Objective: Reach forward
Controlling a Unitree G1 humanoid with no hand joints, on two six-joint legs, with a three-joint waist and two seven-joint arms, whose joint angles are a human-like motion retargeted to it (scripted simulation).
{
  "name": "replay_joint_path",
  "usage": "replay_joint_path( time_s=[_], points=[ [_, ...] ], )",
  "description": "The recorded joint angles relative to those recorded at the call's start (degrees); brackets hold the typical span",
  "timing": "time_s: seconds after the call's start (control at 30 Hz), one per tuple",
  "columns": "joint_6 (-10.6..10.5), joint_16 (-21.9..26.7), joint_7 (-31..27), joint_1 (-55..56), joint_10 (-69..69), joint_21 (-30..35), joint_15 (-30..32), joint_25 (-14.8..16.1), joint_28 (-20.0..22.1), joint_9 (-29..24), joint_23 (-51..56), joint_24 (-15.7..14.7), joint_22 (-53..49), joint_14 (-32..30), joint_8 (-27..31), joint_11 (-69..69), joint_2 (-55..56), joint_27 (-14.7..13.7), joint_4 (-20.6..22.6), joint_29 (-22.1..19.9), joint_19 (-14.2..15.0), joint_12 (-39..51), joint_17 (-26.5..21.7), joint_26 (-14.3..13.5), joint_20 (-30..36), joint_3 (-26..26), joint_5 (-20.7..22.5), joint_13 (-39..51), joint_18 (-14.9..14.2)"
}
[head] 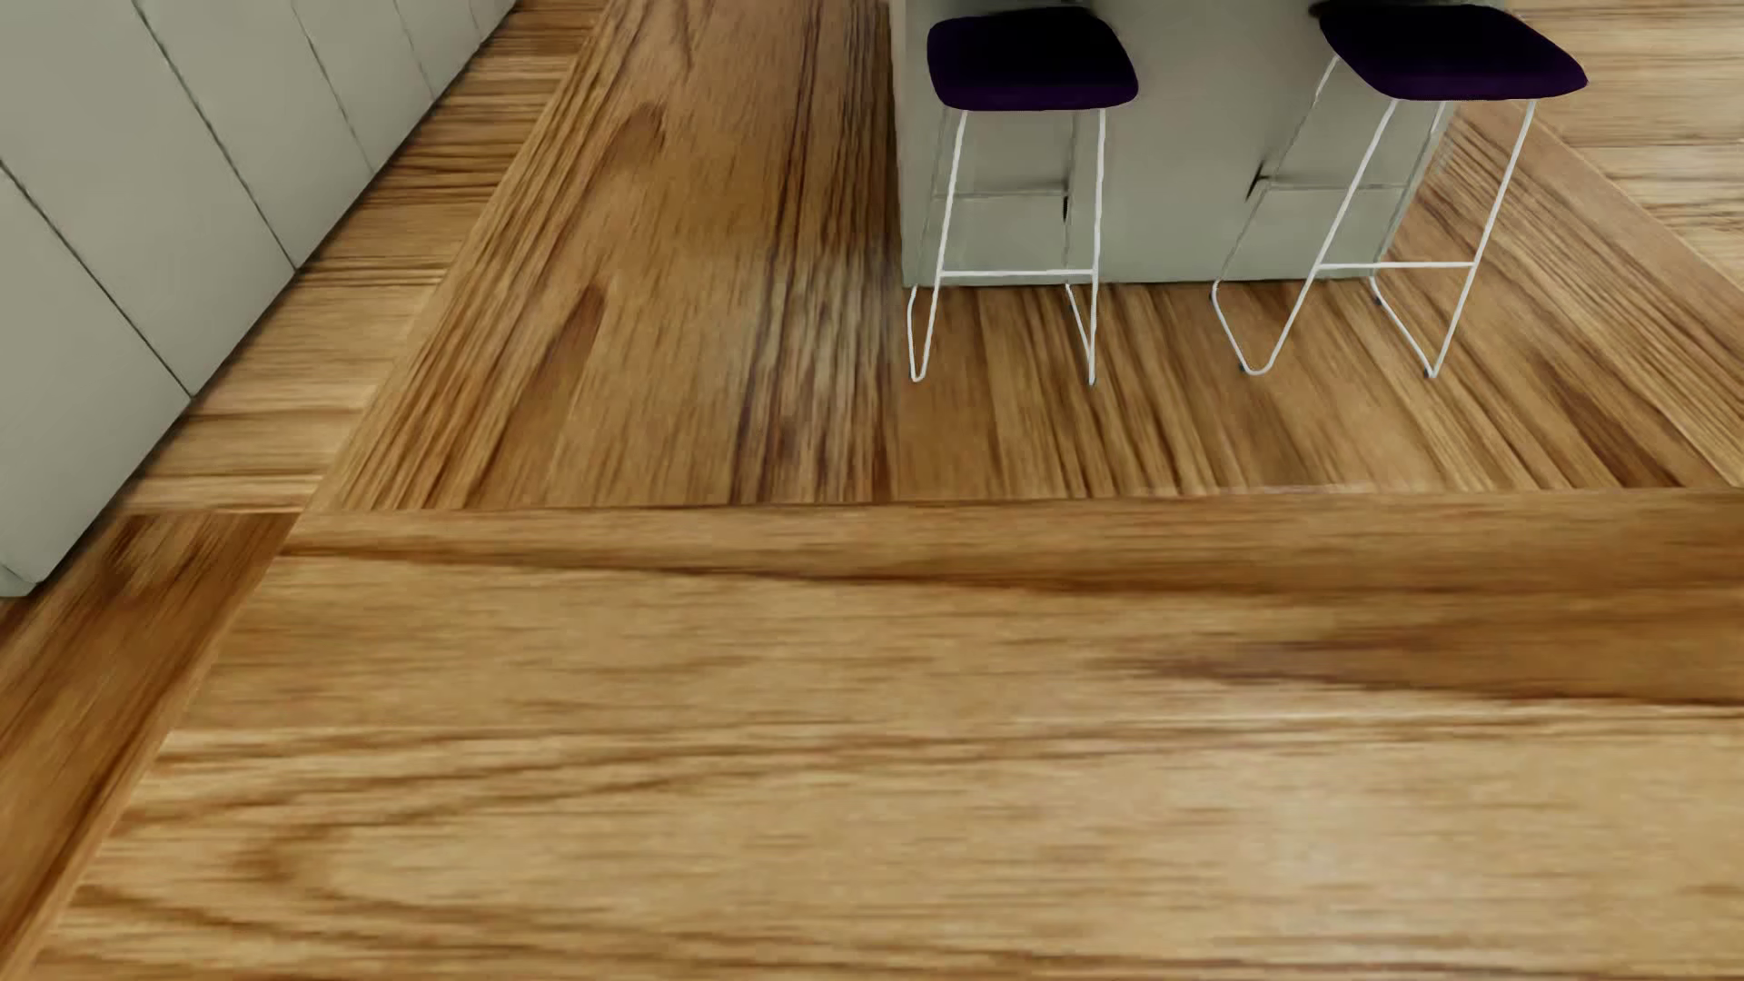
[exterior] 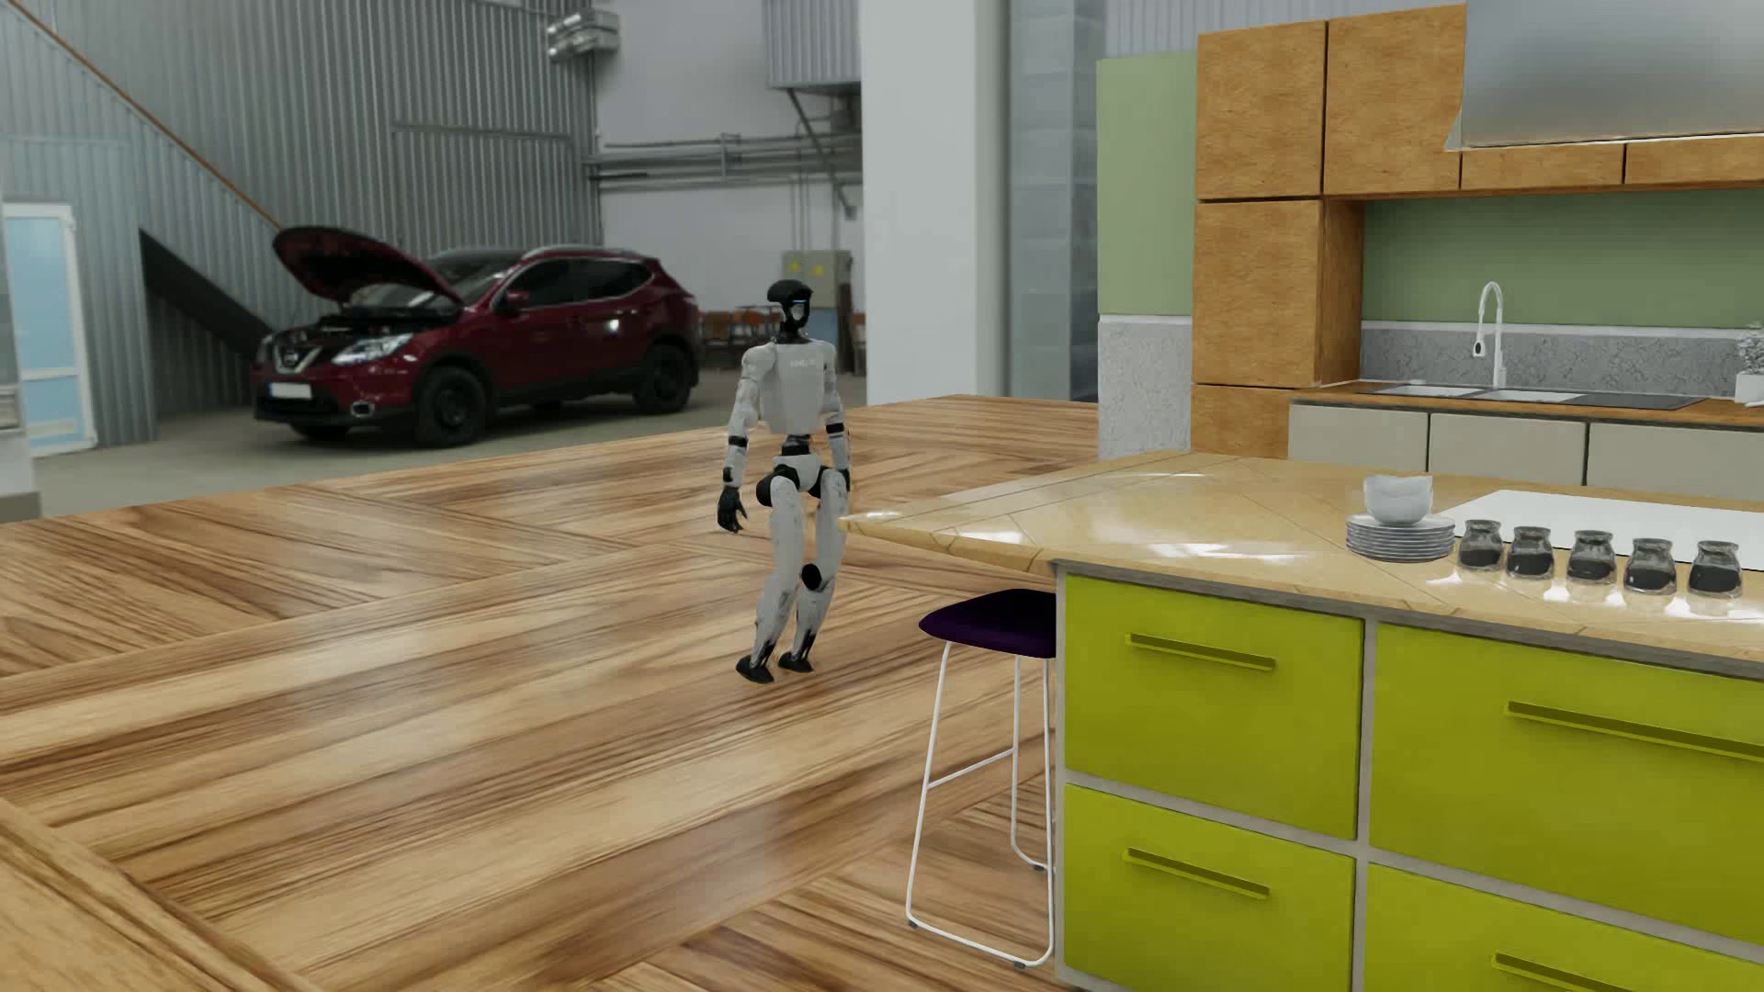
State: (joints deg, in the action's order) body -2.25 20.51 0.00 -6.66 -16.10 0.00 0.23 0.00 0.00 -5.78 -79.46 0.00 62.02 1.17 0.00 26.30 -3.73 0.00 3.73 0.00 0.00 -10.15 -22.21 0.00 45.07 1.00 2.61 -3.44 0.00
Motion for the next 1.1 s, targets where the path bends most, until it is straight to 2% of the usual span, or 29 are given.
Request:
replay_joint_path(
  time_s=[0.1,0.17,0.2,0.23,0.27,0.3,0.43,0.57,0.6,0.63,0.67,0.77,0.8,0.93,1.1],
  points=[
    [-0.02,-0.08,0.0,-0.02,-0.16,0.0,-1.17,0.0,0.0,-0.38,-0.56,0.0,-0.44,0.12,0.0,0.51,0.57,0.0,0.04,0.0,0.0,-0.29,-0.02,0.0,-0.75,-0.09,0.13,0.27,0.0],
    [0.16,0.37,0.0,0.32,-0.33,0.0,-1.42,0.0,0.0,-0.72,-0.37,0.0,-0.34,0.0,0.0,0.59,1.16,0.0,-0.01,0.0,0.0,0.2,-1.04,0.0,0.75,-0.84,0.39,3.46,0.0],
    [0.49,0.54,0.0,0.79,-0.32,-11.91,-1.27,0.0,0.0,-0.62,-1.61,0.0,-0.24,-0.17,0.0,0.75,1.86,0.0,0.07,0.0,0.0,0.37,-2.14,0.0,0.48,-1.56,0.36,6.44,0.0],
    [0.89,0.96,0.0,1.01,-0.08,60.24,-0.81,0.0,0.0,-0.66,11.96,0.0,-0.17,-0.58,0.0,0.88,2.35,0.0,0.17,0.0,0.0,0.6,-3.46,0.0,0.83,-2.28,0.24,10.84,0.0],
    [1.43,1.5,0.0,1.05,0.46,56.29,-0.23,0.0,0.0,-0.65,12.14,0.0,-0.17,-1.19,0.0,0.99,2.7,0.0,0.29,0.0,0.0,0.69,-5.14,0.0,0.42,-3.27,0.18,15.23,0.0],
    [1.82,2.37,0.0,1.06,1.0,55.1,0.95,0.0,0.0,-0.9,11.01,0.0,0.04,-1.72,0.0,0.43,3.02,0.0,-0.04,0.0,0.0,1.3,-7.87,0.0,4.04,-4.02,0.61,23.18,0.0],
    [4.32,5.58,0.0,1.64,1.44,55.1,3.71,0.0,0.0,-1.25,6.4,0.0,-0.67,-3.14,0.0,-0.18,3.23,0.0,0.03,0.0,0.0,4.19,-19.3,0.0,4.17,-8.76,0.44,47.21,0.0],
    [7.47,8.79,0.0,2.44,1.89,55.1,5.27,0.0,0.0,-1.32,0.52,0.0,-1.23,-3.6,0.0,-1.16,2.6,0.0,-0.08,0.0,0.0,5.99,-28.77,0.0,4.27,-9.92,0.36,69.71,0.0],
    [8.43,9.7,0.0,2.38,2.39,55.1,5.37,0.0,0.0,-1.35,-1.2,0.0,-1.07,-3.68,0.0,0.54,2.43,0.0,-0.2,0.0,0.0,6.01,-30.3,0.0,3.9,-9.98,0.41,74.5,0.0],
    [9.35,10.45,0.0,2.51,2.68,55.1,1.81,0.0,0.0,-1.2,-2.33,0.0,-0.86,-3.77,0.0,-10.2,2.38,0.0,-0.17,0.0,0.0,6.03,-31.66,0.0,3.8,-9.7,0.34,78.88,0.0],
    [9.96,11.02,0.0,2.54,2.96,55.1,0.82,0.0,0.0,-1.24,-3.57,0.0,-0.76,-3.81,0.0,-10.31,2.38,0.0,-0.25,0.0,0.0,6.04,-32.94,0.0,3.81,-9.65,0.45,83.12,0.0],
    [11.55,12.42,0.0,3.13,2.51,55.1,2.04,0.0,0.0,-1.19,-8.36,0.0,-0.45,-3.0,0.0,-10.69,2.5,0.0,-0.4,0.0,0.0,5.97,-35.56,0.0,4.28,-9.48,0.63,93.05,0.0],
    [11.93,12.71,0.0,3.25,2.41,55.1,2.24,0.0,0.0,-1.15,-10.39,0.0,-0.36,-2.8,0.0,-10.81,2.48,0.0,-0.41,0.0,0.0,5.82,-35.88,0.0,4.29,-9.48,0.61,92.2,0.0],
    [12.46,13.07,0.0,3.27,2.37,55.1,2.32,0.0,0.0,-0.91,-7.32,0.0,-0.58,-2.33,0.0,-11.3,2.04,0.0,-0.51,0.0,0.0,4.49,-36.68,0.0,3.13,-9.5,0.59,87.09,0.0],
    [12.22,13.09,0.0,2.94,2.99,55.1,1.29,0.0,0.0,-0.61,-7.08,0.0,-0.57,-2.73,0.0,-11.61,1.52,0.0,-0.51,0.0,0.0,3.65,-36.44,0.0,3.26,-9.55,0.47,86.22,0.0]
  ],
)
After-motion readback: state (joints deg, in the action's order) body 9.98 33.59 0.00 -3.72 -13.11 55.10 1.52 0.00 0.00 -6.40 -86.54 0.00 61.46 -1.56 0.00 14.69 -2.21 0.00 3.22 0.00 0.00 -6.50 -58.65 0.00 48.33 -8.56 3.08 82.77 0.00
